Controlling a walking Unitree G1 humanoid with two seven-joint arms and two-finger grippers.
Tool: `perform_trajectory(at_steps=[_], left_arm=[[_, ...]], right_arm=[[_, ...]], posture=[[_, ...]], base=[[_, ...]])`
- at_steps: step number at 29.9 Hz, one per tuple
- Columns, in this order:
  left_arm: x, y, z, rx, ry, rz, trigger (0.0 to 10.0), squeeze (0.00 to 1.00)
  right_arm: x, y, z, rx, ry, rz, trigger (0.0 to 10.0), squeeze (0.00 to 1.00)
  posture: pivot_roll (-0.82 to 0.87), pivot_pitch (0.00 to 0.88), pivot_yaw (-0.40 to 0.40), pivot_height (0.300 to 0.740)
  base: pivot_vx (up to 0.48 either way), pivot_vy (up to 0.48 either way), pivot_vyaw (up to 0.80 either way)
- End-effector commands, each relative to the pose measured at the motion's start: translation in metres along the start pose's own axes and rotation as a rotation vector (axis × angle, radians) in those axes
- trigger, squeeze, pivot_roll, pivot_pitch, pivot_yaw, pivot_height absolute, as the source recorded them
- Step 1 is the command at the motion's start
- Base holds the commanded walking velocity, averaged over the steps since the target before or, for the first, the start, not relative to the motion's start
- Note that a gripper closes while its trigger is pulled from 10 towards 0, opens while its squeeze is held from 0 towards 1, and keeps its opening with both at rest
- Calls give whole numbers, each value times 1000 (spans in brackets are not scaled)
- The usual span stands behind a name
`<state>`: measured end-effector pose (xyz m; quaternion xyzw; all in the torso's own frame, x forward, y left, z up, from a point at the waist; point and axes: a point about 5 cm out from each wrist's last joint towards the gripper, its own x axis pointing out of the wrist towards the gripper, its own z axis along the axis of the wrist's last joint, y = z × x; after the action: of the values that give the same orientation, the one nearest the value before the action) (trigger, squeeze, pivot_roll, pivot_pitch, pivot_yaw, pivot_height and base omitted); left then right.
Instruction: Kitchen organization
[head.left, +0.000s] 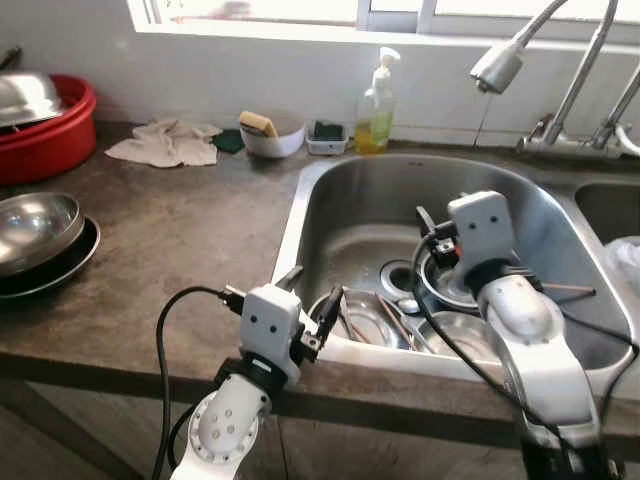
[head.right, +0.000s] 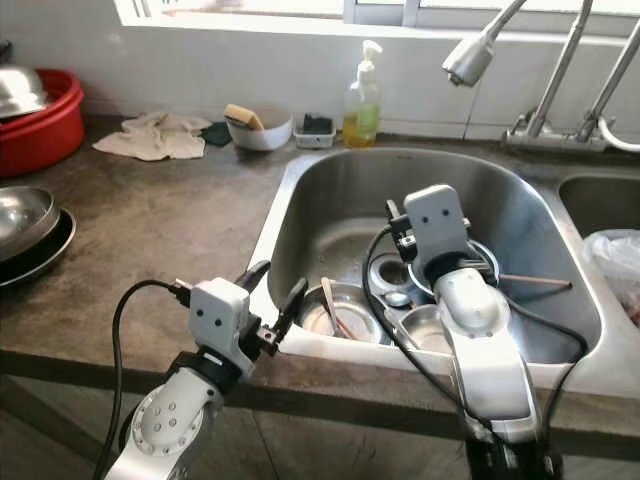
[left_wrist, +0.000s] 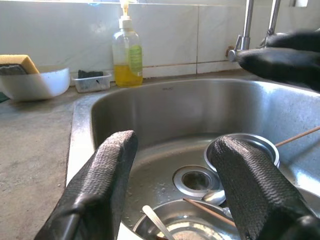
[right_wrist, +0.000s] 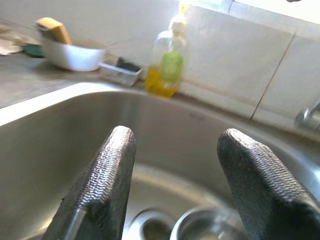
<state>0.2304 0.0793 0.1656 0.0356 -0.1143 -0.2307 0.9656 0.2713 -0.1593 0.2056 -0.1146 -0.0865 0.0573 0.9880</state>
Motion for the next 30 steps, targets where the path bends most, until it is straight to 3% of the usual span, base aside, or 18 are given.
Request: perform_trajectory(at_steps=[1, 6, 14, 22, 30], left_arm=[[-2, -1, 1, -2, 3, -6, 10000, 0], [-7, -5, 2, -27, 3, -38, 10000, 0], [-8, -6, 0, -39, 11, -58, 10000, 0], [-7, -7, 1, -29, 1, -56, 10000, 0], [-9, -9, 0, -43, 16, -61, 10000, 0]], right_arm=[[-5, 4, 8, 14, -47, 9, 10000, 0], [-26, 14, 10, 120, -63, -12, 10000, 0], [-34, 20, 13, 138, -85, 12, 10000, 0], [-31, 27, 16, 174, -90, 30, 10000, 0], [-35, 31, 12, 193, -70, 77, 10000, 0]], posture=[[144, 58, -24, 740], [137, 37, -8, 740], [126, 23, -2, 740], [134, 23, -9, 740], [136, 39, -12, 740]], base=[[0, 0, 0], [0, 0, 0], [0, 0, 0], [0, 463, 800], [0, 0, 800]])
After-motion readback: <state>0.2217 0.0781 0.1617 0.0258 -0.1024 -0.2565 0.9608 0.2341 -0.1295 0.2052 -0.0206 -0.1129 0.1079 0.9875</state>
